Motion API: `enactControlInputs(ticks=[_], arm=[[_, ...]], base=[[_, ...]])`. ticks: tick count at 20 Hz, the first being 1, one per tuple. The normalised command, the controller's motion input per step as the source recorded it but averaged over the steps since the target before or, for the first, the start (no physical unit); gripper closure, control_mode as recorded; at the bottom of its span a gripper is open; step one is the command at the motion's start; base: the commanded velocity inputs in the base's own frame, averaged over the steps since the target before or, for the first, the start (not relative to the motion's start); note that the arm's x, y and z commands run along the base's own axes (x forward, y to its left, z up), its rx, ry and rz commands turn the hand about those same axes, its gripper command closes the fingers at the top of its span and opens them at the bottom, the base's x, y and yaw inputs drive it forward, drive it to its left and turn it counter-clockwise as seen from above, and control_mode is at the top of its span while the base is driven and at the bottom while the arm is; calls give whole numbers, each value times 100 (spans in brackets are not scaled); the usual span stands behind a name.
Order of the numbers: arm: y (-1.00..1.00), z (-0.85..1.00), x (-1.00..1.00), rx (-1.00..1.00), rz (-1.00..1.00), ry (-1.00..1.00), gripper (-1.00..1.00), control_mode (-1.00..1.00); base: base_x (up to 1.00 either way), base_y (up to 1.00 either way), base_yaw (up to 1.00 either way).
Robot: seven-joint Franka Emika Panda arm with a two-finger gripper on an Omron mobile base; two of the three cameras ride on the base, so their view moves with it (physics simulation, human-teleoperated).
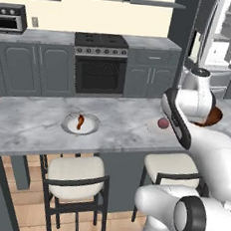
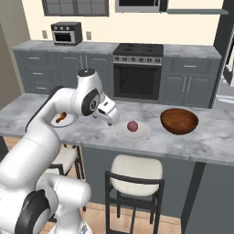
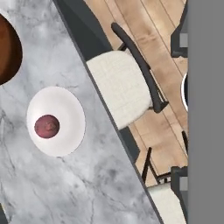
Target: Pick the chicken drumstick and onion from their plates and place them in the bowl. Then put the bowl in the fridge.
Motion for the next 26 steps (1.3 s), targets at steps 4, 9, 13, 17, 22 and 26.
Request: enactControlInputs(ticks=[4,9,13,17,22,26], arm=[[-23,-24,38,0,-44,0,-100,-100],[-30,-19,46,3,-13,0,-100,-100],[-32,-25,39,7,-6,0,-100,-100],[-22,-17,41,9,0,0,-100,-100],[-5,-9,42,0,0,2,-100,-100],[0,-13,46,0,0,5,-100,-100]], base=[[0,0,0],[0,0,0],[0,0,0],[0,0,0],[0,0,0],[0,0,0]])
